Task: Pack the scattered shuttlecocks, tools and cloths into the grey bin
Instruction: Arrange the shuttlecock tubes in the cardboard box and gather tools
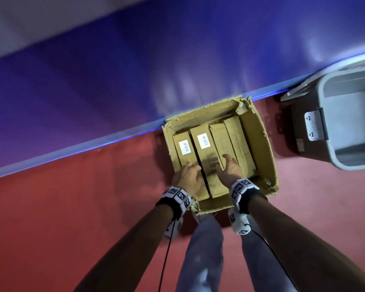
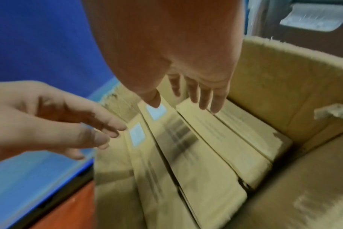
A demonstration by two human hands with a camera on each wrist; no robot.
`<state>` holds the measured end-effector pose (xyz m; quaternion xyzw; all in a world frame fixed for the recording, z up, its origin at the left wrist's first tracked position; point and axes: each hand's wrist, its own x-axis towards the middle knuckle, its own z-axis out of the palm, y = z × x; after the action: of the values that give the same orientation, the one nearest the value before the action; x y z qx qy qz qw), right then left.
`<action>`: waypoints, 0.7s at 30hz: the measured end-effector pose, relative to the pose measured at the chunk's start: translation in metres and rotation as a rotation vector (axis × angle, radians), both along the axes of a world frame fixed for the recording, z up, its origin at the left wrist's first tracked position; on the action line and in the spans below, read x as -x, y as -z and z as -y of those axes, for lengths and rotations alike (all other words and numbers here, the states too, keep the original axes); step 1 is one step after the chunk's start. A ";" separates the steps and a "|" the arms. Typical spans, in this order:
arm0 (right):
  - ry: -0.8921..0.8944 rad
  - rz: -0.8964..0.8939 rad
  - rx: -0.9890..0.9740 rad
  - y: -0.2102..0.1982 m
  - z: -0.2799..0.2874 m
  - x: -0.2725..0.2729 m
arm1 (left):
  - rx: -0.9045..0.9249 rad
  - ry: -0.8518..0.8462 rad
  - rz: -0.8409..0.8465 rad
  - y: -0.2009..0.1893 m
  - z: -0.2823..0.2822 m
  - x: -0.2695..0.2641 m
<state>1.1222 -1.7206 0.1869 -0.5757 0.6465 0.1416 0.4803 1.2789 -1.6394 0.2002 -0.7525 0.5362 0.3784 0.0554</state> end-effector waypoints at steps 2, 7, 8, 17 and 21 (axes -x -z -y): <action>-0.037 0.074 0.034 -0.038 0.015 0.003 | 0.066 -0.132 -0.072 -0.037 0.017 -0.002; 0.026 0.356 0.381 -0.189 0.049 0.009 | 0.317 -0.318 -0.186 -0.176 0.058 0.003; 0.040 0.418 0.469 -0.225 0.055 0.011 | 0.377 -0.328 -0.204 -0.209 0.067 0.005; 0.007 0.697 0.806 -0.535 0.044 0.024 | 0.899 -0.362 -0.335 -0.532 0.056 0.008; -0.016 0.755 0.845 -0.643 0.032 0.023 | 1.058 -0.358 -0.280 -0.648 0.023 -0.008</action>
<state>1.0987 -1.7525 0.8298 -0.7335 0.4257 -0.3417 0.4049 1.2864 -1.6620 0.8480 -0.6996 0.5188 0.1580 -0.4652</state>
